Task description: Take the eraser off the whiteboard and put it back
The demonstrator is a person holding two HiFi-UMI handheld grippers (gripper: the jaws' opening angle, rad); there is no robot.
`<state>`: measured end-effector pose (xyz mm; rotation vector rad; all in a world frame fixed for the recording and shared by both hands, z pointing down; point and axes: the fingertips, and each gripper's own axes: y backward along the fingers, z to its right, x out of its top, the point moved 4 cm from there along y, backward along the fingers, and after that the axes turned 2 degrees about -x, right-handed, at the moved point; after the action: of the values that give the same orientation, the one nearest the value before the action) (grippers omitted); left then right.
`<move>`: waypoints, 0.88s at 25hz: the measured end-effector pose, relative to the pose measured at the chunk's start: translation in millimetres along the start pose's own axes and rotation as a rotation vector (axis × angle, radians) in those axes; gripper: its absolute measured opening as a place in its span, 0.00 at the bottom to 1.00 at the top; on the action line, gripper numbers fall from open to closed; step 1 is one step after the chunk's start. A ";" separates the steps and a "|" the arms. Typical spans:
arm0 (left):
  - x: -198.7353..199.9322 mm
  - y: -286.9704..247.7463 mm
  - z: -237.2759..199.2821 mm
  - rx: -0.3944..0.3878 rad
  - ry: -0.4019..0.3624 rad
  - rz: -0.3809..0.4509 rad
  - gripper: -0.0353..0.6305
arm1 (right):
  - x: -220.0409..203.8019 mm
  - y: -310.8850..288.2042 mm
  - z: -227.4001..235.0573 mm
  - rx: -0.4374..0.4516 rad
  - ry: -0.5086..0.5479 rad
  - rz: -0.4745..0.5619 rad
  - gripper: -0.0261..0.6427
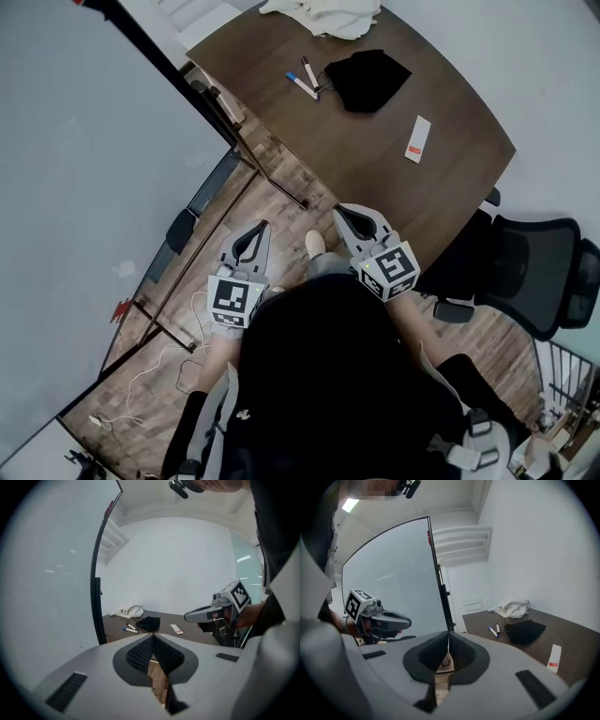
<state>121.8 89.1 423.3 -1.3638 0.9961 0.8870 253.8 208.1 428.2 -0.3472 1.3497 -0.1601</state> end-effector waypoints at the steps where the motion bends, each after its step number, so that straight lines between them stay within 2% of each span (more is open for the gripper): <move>1: 2.8 -6.5 -2.2 0.021 0.003 -0.002 0.07 | 3.5 -5.6 6.5 0.022 0.009 -0.002 0.06; 7: 11.0 -26.0 -16.4 0.176 0.043 -0.013 0.06 | 17.1 -38.0 27.4 0.162 0.108 -0.023 0.06; 11: 2.9 -21.1 -22.5 0.269 0.076 -0.022 0.06 | 16.8 -58.6 23.0 0.265 0.110 -0.042 0.06; 15: -10.6 -5.6 -31.4 0.350 0.103 -0.039 0.06 | 16.5 -80.8 3.9 0.373 0.088 -0.064 0.06; 22: -33.5 41.4 -50.9 0.475 0.173 -0.053 0.06 | 16.0 -115.3 -51.2 0.522 0.154 -0.096 0.06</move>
<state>68.8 41.6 442.2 -1.0637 1.2075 0.4551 217.5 87.2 442.9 0.0426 1.3873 -0.6157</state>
